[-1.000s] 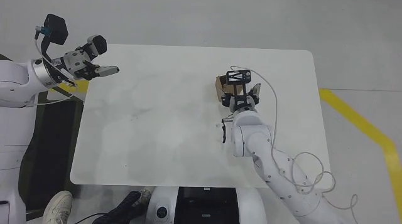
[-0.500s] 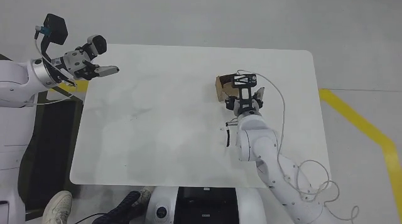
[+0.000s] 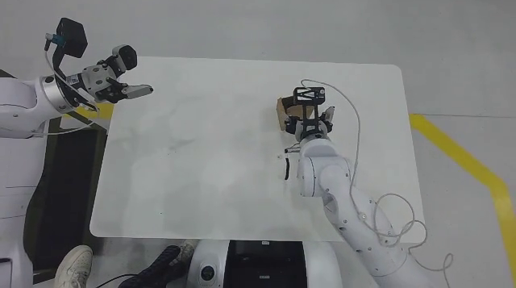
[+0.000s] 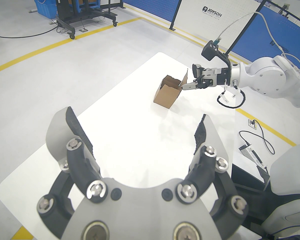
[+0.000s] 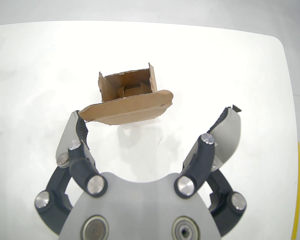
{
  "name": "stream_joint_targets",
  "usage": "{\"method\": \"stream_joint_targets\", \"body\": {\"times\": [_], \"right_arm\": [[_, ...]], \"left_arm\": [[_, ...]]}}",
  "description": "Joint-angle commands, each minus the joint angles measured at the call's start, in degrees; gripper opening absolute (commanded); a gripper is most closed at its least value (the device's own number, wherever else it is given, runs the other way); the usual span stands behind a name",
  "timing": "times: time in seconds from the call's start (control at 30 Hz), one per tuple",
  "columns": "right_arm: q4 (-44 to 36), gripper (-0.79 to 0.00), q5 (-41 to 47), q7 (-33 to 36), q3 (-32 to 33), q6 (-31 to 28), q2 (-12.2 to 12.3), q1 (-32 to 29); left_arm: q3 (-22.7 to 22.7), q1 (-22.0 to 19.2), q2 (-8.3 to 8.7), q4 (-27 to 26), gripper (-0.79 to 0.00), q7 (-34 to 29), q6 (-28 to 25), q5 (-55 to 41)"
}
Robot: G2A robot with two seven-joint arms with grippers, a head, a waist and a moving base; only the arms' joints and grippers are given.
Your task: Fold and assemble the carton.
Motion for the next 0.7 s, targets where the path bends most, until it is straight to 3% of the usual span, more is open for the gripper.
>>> {"method": "stream_joint_targets", "body": {"times": [0.0, 0.67], "right_arm": [[0.2, 0.000, -0.5, 0.3, 0.3, 0.4, -0.1, 0.0], [-5.4, 0.000, -8.3, 4.1, 9.0, 3.5, -0.2, -8.0]], "left_arm": [[0.0, 0.0, 0.00, 0.0, 0.000, 0.0, 0.0, 0.0], [0.0, 0.0, 0.00, 0.0, 0.000, 0.0, 0.0, 0.0]]}}
